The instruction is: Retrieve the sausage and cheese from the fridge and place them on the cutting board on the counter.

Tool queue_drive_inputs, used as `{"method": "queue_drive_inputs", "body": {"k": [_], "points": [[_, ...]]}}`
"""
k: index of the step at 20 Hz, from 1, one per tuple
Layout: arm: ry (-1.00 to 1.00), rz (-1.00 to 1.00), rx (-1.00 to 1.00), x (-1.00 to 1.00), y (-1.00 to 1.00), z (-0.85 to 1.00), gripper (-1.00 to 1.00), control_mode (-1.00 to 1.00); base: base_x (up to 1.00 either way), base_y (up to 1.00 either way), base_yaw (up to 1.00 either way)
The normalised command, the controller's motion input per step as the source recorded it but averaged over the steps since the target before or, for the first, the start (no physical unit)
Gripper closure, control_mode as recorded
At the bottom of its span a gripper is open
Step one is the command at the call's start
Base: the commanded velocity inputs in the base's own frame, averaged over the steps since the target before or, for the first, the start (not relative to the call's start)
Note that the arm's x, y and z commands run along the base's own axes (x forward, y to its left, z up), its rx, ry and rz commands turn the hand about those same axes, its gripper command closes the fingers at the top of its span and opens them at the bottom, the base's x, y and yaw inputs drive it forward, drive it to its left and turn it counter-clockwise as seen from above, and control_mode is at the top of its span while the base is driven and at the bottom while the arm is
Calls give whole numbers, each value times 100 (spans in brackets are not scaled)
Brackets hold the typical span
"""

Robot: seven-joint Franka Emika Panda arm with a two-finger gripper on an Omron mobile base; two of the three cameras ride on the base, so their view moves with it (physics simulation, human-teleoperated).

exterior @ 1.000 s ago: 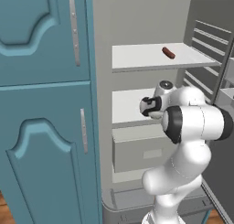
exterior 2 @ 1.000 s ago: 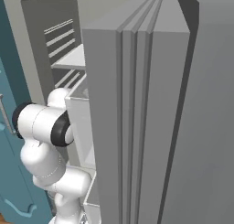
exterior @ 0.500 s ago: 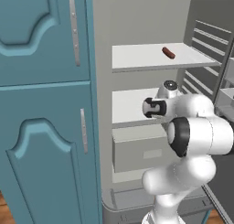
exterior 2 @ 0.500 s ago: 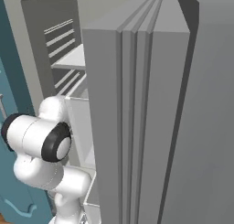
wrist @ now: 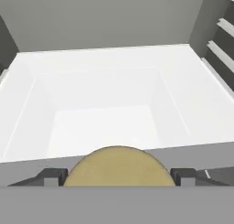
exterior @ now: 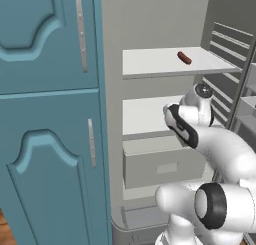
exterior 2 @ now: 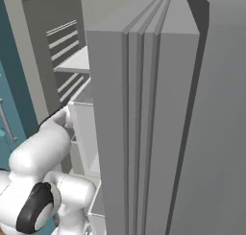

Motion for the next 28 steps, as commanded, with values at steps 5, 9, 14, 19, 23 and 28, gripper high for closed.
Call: {"method": "queue_drive_inputs", "body": {"k": [5, 9, 14, 19, 23, 28], "points": [[2, 0, 1, -94, 3, 74, 100, -100, 0, 0, 0], [1, 2, 0, -98, 19, 63, 100, -100, 0, 0, 0], [0, 2, 0, -83, 26, 61, 100, -100, 0, 0, 0], [0, 3, 1, -75, 38, 48, 100, -100, 0, 0, 0], [0, 2, 3, -85, 32, 32, 100, -100, 0, 0, 0], [0, 0, 4, -80, 14, 25, 100, -100, 0, 0, 0]]}}
